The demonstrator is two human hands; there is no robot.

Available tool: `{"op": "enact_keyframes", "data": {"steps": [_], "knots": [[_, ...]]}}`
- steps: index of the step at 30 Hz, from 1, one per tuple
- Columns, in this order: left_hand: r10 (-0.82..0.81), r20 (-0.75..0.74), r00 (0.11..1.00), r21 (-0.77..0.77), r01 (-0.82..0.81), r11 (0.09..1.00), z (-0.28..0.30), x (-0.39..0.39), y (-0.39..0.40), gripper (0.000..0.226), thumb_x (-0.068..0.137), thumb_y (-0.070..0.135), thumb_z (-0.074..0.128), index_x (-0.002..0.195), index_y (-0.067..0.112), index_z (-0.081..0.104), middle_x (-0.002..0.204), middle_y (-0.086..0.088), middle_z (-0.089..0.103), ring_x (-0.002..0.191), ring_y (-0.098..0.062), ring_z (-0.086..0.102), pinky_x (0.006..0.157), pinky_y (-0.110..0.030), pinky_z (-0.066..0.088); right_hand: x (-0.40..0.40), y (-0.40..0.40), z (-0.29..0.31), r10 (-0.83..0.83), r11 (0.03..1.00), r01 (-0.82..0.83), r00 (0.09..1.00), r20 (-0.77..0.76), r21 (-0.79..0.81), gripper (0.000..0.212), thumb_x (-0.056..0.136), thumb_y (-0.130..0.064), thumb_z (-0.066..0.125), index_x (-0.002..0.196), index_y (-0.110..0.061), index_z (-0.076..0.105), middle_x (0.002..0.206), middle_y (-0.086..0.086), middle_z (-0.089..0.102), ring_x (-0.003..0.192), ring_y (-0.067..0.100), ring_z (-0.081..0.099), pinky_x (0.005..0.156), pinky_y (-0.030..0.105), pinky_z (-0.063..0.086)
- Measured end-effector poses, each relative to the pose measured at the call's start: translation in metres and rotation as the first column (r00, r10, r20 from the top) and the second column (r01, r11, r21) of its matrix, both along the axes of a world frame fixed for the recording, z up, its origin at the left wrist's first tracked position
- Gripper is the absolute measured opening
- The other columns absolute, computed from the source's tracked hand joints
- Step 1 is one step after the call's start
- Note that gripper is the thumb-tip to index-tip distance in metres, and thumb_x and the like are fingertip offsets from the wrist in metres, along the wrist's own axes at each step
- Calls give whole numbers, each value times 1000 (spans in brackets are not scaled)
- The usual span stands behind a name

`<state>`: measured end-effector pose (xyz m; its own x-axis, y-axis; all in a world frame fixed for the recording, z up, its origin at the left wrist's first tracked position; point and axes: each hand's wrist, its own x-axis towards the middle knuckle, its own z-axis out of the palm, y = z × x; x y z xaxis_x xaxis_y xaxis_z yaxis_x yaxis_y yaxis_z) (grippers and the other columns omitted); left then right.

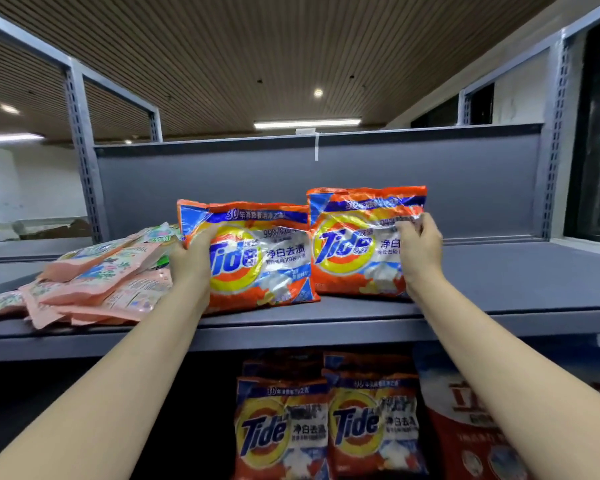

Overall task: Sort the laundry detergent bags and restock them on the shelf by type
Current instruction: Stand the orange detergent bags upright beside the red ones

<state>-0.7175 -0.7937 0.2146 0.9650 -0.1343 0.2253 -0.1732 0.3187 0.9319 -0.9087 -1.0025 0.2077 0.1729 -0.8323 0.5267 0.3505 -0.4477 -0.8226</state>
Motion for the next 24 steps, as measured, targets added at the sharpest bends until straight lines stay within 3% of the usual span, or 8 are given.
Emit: {"op": "enact_keyframes", "data": {"steps": [2,5,9,12,15,20,24], "knots": [[-23,-5,1000,5,23,1000,-3,0,-1,40,75,41,72,103,16,57,90,-2,70,74,-17,69,71,-34,57,-5,4,-1,99,994,-100,995,23,43,24,90,-17,61,70,-24,51,71,-10,54,66,4,50,63,18,43],[51,86,995,29,-53,998,-4,-4,-2,37,79,51,65,95,18,61,87,1,70,79,-18,69,78,-40,57,-7,7,2,121,991,-124,991,47,58,20,93,-23,59,73,-23,57,76,-7,61,75,11,58,72,29,49],[278,193,941,51,-292,955,-11,-23,1,31,86,51,55,79,20,55,86,2,65,83,-19,65,81,-38,54,-13,19,-7,-138,990,138,990,1,-31,19,95,-36,52,82,-23,57,80,-12,63,82,13,59,80,33,46],[250,168,953,-62,-243,968,-12,-39,3,26,89,45,55,85,19,55,90,2,66,83,-14,68,71,-31,56,-31,29,-12,-373,927,372,928,0,-53,28,97,-42,46,95,-18,62,93,-2,67,85,19,58,77,29,39],[183,183,966,-141,-159,977,-17,-57,7,21,92,38,54,89,17,56,90,0,68,81,-12,70,66,-26,56,-51,30,-15,-480,875,482,875,65,-31,35,99,-38,43,102,-9,63,103,7,70,93,25,61,70,25,32],[204,219,954,-136,-177,975,-49,-85,13,30,95,35,49,67,24,51,63,8,54,56,-5,54,54,-23,45,-83,29,-31,-457,887,462,878,141,-6,27,100,-34,42,84,-17,56,76,-10,60,74,11,54,71,29,42],[212,217,953,-20,-212,977,-102,-93,16,41,93,40,50,57,21,43,57,4,46,50,-7,45,51,-26,37,-101,31,-69,-425,898,430,902,72,-89,38,99,-29,45,62,-27,38,56,-15,46,53,-2,45,65,26,37]]}}
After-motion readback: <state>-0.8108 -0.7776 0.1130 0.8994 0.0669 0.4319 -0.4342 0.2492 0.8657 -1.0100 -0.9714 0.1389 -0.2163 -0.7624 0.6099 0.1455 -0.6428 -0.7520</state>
